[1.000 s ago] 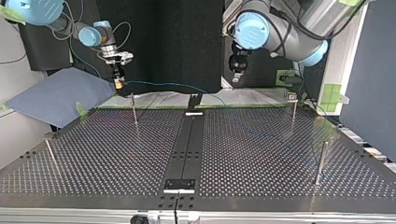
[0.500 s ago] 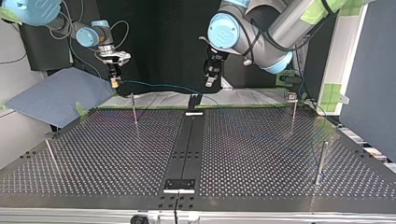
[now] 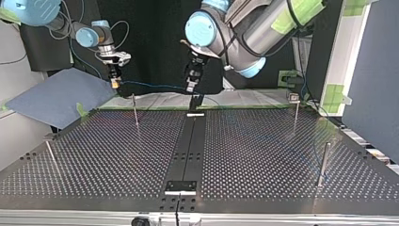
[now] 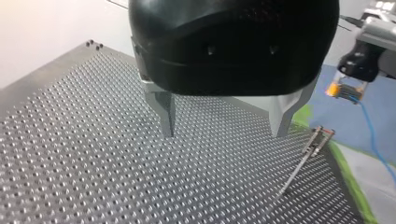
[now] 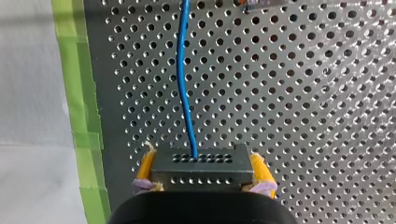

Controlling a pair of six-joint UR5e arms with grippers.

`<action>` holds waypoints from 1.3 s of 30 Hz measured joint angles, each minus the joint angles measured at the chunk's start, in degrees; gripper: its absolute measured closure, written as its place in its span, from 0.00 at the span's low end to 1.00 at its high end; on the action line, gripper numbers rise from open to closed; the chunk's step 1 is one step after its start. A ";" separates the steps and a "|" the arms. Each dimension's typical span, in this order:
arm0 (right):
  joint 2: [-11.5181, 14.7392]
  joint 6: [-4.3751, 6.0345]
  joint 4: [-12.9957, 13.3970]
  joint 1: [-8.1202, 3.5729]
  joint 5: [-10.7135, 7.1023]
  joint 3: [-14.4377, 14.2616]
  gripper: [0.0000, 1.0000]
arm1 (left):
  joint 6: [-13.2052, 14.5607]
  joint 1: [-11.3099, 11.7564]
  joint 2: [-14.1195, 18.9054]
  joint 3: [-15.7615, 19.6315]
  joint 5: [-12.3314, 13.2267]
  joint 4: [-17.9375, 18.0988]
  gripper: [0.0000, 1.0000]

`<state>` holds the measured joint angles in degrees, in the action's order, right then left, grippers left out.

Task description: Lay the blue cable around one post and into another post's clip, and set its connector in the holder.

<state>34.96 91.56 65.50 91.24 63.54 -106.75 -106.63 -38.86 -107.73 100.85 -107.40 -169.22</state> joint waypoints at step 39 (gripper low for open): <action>-0.01 -0.05 -0.37 0.29 -0.16 0.00 1.00 | 2.83 -4.25 -19.39 -3.19 2.98 19.38 0.00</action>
<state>34.95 91.51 65.12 91.53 63.38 -106.75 -103.81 -43.11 -127.12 97.66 -104.42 -149.84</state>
